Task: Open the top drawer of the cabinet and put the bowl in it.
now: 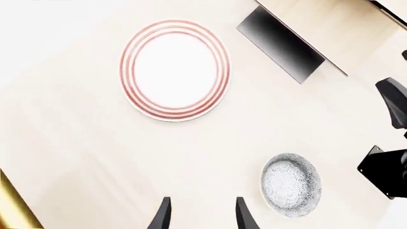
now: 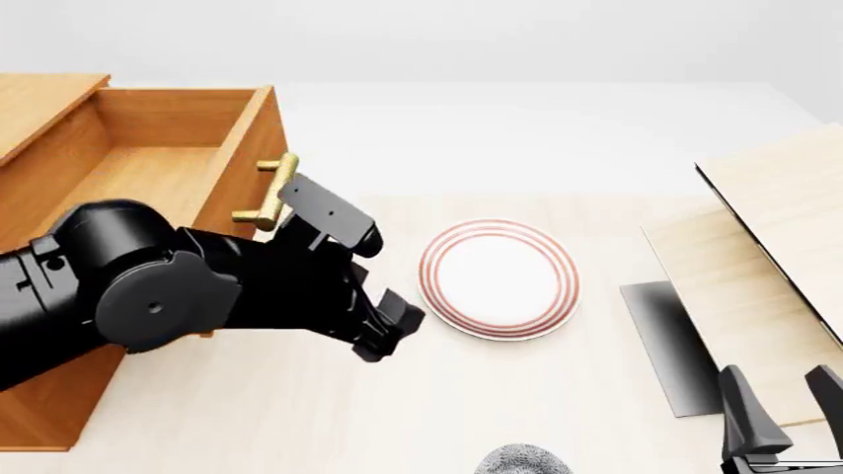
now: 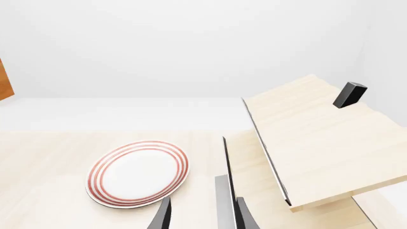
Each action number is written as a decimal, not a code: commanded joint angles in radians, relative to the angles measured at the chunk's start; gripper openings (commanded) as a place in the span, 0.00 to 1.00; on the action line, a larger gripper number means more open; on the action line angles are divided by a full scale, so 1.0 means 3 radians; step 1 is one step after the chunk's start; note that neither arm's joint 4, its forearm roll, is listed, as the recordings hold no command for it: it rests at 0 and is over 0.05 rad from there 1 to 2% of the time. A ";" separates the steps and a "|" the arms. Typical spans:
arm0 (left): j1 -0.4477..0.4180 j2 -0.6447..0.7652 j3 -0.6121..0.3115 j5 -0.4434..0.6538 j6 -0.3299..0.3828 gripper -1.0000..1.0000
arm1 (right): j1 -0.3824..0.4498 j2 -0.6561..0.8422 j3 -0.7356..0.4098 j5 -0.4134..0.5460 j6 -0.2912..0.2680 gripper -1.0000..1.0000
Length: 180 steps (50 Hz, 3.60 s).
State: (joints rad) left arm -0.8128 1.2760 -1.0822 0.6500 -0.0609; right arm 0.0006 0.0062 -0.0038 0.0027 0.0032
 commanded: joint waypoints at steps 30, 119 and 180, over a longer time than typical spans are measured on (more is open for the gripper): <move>-0.0463 0.0617 0.0112 -0.0431 -0.0185 1.00 | -0.0001 -0.0002 0.0001 -0.0003 -0.0003 1.00; -0.1106 0.1977 -0.0054 -0.1033 -0.0965 1.00 | -0.0001 -0.0002 0.0001 -0.0003 -0.0003 1.00; -0.0834 0.1095 0.0297 -0.1143 -0.1080 0.00 | -0.0001 -0.0002 0.0001 -0.0003 -0.0003 1.00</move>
State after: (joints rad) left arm -1.0819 1.6805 -1.0037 0.3050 -0.3792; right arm 0.0003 0.0060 -0.0038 0.0027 0.0031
